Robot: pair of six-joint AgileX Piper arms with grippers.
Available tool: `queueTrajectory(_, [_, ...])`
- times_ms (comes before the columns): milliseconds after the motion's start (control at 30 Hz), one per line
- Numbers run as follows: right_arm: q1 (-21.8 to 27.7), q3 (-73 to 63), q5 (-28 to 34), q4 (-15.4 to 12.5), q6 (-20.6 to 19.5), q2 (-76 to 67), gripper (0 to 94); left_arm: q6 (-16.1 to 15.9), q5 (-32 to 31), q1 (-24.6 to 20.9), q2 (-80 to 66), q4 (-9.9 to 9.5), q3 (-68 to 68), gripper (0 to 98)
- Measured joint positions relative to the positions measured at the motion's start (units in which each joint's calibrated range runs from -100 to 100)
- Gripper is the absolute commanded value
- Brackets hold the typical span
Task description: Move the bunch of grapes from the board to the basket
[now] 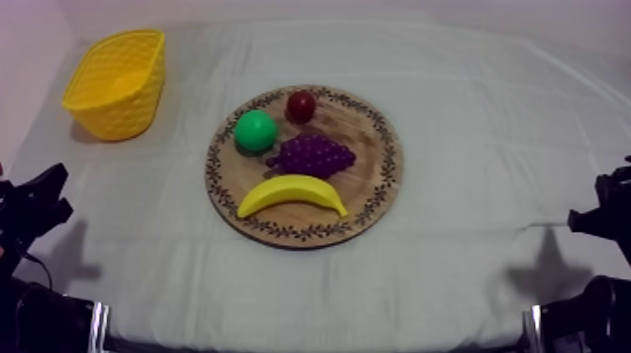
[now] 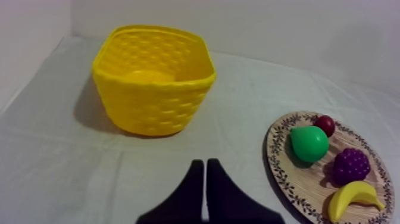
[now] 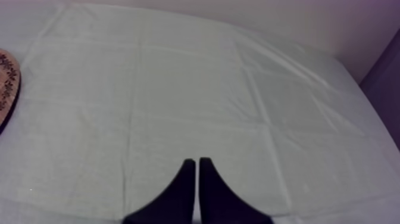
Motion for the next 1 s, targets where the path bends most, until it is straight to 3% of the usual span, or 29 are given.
queueTrajectory(367, [0.0,0.0,0.0,0.0,0.0,0.0,0.3,-0.03,0.0,0.03,0.0,0.0,0.0,0.0])
queueTrajectory(1000, [0.0,0.0,0.0,0.0,0.0,0.0,0.3,-0.36,0.31,4.58,0.0,0.0,0.0,0.0])
